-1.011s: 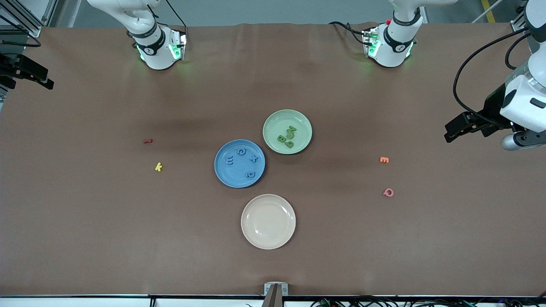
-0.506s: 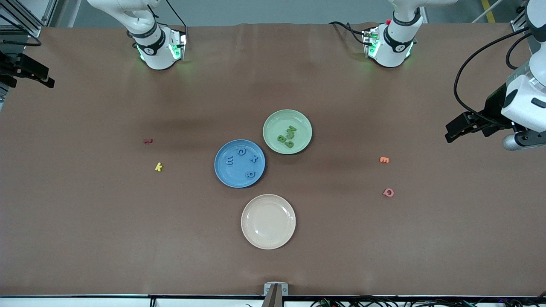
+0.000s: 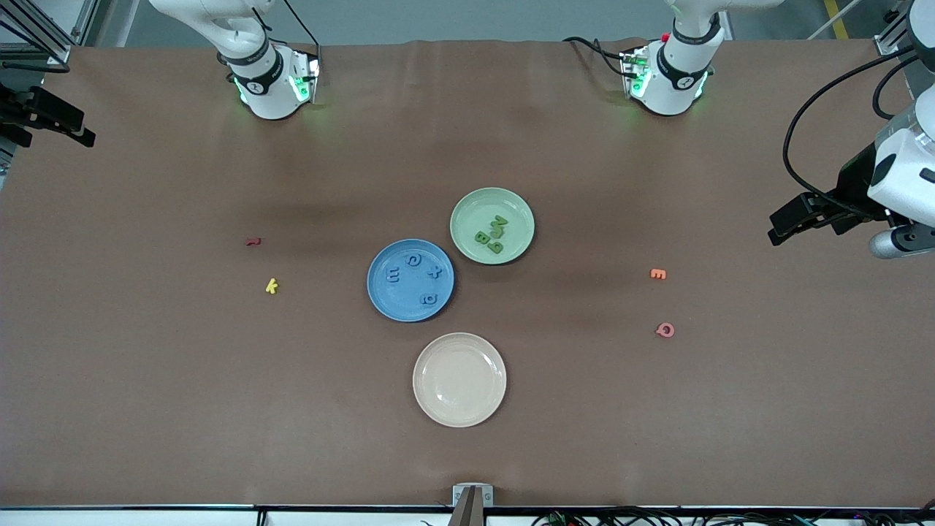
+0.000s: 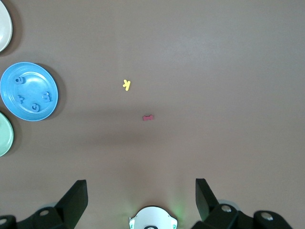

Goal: Sort letters by color into matching plates

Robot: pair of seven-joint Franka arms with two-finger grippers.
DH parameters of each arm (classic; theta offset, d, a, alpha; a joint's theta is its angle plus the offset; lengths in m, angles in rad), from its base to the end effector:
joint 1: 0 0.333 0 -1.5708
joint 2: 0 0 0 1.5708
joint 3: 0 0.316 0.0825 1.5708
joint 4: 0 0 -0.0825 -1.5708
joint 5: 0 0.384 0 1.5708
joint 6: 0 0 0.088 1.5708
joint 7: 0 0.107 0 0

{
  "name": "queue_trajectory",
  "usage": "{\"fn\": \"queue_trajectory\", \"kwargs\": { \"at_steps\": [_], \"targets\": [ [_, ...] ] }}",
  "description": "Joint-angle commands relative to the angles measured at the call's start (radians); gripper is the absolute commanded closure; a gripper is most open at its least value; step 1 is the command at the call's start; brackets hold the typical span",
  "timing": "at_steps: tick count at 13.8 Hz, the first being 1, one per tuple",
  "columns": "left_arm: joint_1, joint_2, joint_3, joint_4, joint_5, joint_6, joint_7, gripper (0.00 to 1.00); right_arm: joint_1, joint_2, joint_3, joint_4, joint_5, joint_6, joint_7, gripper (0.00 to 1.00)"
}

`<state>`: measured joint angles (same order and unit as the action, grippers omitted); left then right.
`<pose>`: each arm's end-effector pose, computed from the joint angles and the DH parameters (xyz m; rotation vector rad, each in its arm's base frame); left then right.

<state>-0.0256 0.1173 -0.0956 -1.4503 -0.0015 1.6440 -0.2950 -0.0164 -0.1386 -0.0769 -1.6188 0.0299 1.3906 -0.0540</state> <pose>0.5944 -0.0689 0.6212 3.0994 0.2718 0.1131 0.4891 -0.0453 0.6597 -3.0915 0.0526 0.1343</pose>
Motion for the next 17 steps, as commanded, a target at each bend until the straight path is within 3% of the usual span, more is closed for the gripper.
{"fn": "queue_trajectory", "kwargs": {
  "at_steps": [1, 17],
  "targets": [
    [-0.001, 0.005, 0.002, 0.018, 0.005, -0.001, -0.007, 0.0, 0.004, -0.019, -0.009, -0.003, 0.012, 0.004, -0.017, 0.0],
    [-0.007, 0.008, 0.002, 0.018, 0.003, -0.001, -0.01, 0.0, 0.0, -0.03, -0.017, -0.004, -0.007, 0.024, -0.049, 0.0]
  ]
}}
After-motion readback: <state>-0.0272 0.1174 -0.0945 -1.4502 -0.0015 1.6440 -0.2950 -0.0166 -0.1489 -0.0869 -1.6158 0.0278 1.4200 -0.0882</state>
